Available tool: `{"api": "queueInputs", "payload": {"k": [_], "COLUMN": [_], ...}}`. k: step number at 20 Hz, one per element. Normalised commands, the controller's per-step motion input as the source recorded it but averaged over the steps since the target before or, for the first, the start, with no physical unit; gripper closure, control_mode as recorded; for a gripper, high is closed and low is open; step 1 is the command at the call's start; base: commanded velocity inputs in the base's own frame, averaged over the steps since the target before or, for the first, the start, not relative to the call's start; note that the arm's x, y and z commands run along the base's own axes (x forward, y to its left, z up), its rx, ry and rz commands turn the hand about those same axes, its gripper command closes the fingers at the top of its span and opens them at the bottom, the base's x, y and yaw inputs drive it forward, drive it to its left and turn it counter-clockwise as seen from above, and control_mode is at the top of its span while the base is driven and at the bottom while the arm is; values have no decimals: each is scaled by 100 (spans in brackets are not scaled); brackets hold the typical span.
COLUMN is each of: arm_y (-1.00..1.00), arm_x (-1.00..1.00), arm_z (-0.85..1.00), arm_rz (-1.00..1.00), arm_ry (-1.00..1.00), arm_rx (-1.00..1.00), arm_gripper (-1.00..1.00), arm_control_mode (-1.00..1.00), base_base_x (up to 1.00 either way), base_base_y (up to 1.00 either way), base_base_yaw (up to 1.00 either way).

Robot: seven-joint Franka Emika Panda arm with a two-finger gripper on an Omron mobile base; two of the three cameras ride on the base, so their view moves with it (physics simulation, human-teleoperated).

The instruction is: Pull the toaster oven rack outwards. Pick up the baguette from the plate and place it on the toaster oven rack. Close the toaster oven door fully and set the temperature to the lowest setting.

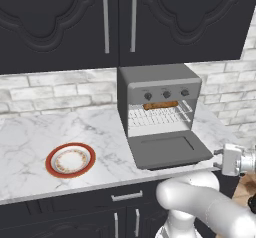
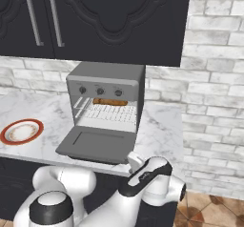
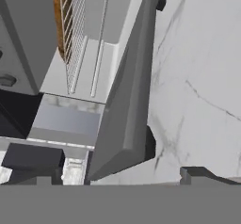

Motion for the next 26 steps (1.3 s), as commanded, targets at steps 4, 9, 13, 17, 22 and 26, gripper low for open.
{"api": "queueInputs", "payload": {"k": [4, 9, 13, 17, 22, 26], "arm_y": [9, 18, 15, 15, 10, 0], "arm_x": [3, 4, 11, 11, 12, 17], "arm_z": [0, 0, 0, 0, 0, -4], "arm_rz": [-8, -7, -6, -7, -8, -6], "arm_ry": [0, 0, 0, 0, 0, 0], "arm_rx": [0, 0, 0, 0, 0, 0], "arm_gripper": [-100, -100, -100, -100, -100, -100], "arm_control_mode": [-100, -100, -100, -100, -100, -100], "base_base_x": [0, 0, 0, 0, 0, 0], "base_base_y": [0, 0, 0, 0, 0, 0], "base_base_yaw": [0, 0, 0, 0, 0, 0]}}
